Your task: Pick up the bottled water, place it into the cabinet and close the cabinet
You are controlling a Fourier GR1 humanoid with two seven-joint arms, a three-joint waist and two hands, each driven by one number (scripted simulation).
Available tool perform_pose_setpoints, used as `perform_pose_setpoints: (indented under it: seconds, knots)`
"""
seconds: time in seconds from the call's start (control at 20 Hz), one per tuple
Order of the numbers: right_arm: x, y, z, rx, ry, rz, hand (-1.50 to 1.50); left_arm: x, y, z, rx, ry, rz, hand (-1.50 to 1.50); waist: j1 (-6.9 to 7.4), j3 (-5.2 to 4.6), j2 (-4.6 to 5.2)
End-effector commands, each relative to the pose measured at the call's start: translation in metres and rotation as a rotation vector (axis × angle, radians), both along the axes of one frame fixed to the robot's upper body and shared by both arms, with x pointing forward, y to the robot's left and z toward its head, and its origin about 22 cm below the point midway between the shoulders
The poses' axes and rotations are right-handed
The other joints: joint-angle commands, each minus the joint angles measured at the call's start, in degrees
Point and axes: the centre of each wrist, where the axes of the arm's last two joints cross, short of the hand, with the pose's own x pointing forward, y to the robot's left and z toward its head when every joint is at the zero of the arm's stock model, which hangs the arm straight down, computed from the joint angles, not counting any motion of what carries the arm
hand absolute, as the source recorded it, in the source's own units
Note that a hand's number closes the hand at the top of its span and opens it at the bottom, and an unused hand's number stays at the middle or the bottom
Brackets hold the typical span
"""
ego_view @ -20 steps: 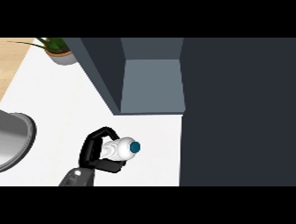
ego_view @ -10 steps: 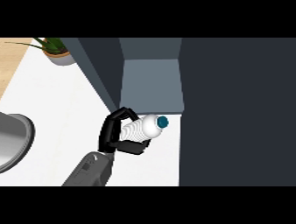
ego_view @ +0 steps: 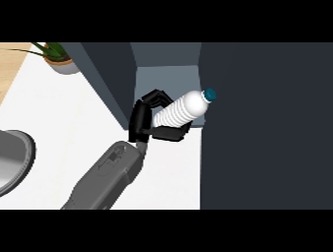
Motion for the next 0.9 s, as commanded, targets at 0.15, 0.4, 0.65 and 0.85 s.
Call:
perform_pose_setpoints:
  seconds: [0.15,0.4,0.65,0.85]
  knots:
    - [0.000,-0.005,0.023,0.059,-0.063,-0.002,-1.50,0.034,-0.006,0.020,0.015,0.050,0.057,1.50,-0.35,-0.01,0.35]
    - [-0.003,-0.006,0.024,0.043,-0.052,0.035,-1.50,0.056,-0.004,0.032,0.032,0.084,0.154,1.50,-1.88,-0.03,0.68]
    - [-0.003,-0.011,0.020,0.028,-0.056,0.045,-1.50,0.070,-0.003,0.038,0.179,0.072,0.295,1.50,-1.57,0.01,0.64]
    - [0.001,-0.017,0.008,0.031,-0.066,0.028,-1.50,0.078,0.019,0.028,0.403,0.016,0.409,1.50,-1.58,0.09,1.31]
